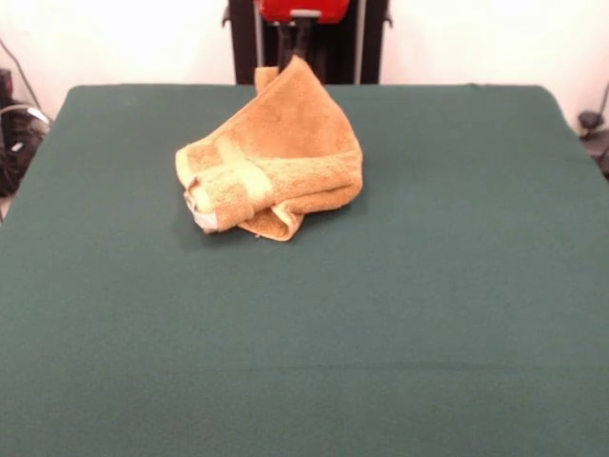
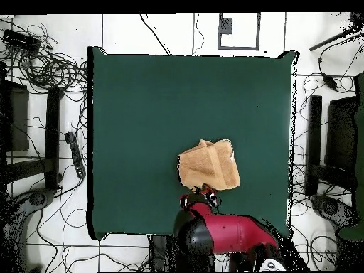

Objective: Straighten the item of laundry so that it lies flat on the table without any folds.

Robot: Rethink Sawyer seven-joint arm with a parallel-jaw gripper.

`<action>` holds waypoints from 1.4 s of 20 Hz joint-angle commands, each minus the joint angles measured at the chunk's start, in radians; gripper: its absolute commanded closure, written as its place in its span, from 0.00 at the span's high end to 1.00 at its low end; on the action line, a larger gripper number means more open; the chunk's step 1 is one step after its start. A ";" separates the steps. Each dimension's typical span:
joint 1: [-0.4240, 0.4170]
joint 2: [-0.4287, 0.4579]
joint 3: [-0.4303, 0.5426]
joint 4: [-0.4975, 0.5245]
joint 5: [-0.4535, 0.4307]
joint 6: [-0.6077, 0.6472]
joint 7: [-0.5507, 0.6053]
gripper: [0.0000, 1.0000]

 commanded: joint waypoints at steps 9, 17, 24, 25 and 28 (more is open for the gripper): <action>0.050 0.143 0.033 -0.105 0.111 0.042 0.187 0.00; 0.064 0.141 0.024 -0.119 0.134 0.103 0.173 0.00; 0.084 0.137 0.013 -0.131 0.145 0.160 0.153 0.00; 0.089 0.136 0.010 -0.133 0.148 0.173 0.152 0.00; 0.106 0.136 0.001 -0.148 0.151 0.207 0.146 0.00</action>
